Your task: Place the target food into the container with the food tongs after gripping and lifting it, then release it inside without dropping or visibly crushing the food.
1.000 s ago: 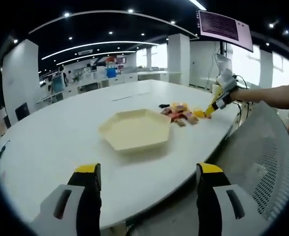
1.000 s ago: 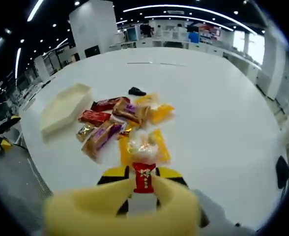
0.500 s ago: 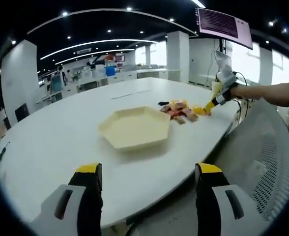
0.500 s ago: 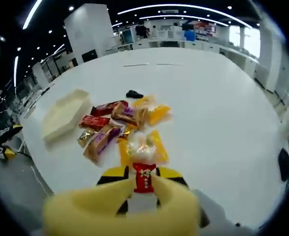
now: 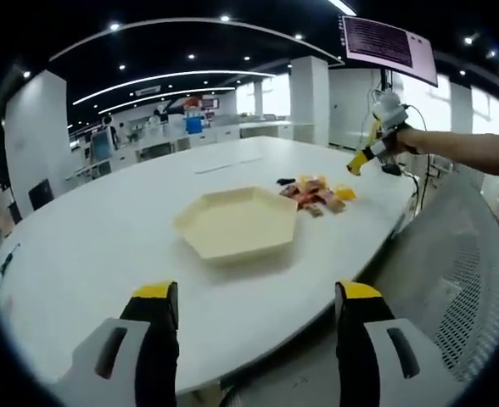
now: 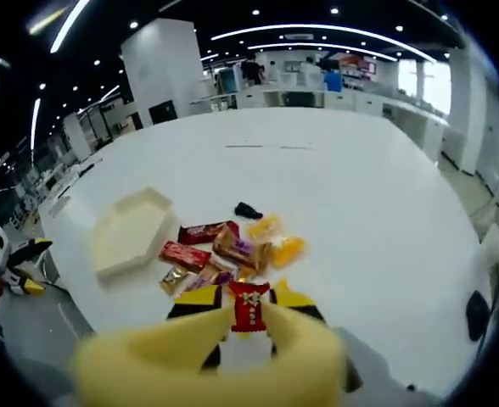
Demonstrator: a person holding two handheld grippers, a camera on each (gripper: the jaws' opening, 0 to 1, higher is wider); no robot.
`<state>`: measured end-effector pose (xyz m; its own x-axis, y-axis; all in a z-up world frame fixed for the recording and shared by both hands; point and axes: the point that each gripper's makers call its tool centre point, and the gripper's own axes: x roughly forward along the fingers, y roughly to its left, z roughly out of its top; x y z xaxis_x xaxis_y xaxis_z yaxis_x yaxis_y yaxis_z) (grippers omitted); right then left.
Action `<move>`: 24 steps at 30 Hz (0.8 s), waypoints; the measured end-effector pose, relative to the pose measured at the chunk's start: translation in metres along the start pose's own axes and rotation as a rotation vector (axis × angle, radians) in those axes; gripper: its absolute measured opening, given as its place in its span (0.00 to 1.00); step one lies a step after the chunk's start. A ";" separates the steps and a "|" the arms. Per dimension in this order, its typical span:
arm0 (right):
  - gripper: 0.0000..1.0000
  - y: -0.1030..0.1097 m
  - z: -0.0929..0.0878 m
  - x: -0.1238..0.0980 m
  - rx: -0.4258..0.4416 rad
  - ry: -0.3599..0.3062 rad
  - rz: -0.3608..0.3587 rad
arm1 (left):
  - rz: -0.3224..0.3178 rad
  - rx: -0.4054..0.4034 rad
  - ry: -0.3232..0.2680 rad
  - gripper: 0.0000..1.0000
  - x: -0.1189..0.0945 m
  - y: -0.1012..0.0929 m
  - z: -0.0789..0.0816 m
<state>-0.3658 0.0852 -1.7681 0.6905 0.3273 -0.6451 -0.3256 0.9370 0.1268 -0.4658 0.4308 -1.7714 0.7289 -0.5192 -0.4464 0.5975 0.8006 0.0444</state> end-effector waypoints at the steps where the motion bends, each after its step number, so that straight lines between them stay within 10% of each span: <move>1: 0.21 0.001 0.002 0.001 0.000 0.000 0.002 | 0.002 -0.001 -0.002 0.72 0.000 0.000 0.000; 10: 0.21 0.038 0.033 0.017 -0.057 -0.012 0.052 | 0.023 -0.006 0.004 0.71 -0.002 0.004 -0.001; 24: 0.21 0.150 0.087 0.062 -0.233 0.013 0.237 | 0.036 -0.060 -0.005 0.65 -0.003 0.007 -0.002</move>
<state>-0.3155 0.2564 -1.7238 0.5701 0.5299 -0.6279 -0.6163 0.7812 0.0996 -0.4641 0.4386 -1.7719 0.7509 -0.4914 -0.4413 0.5504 0.8349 0.0068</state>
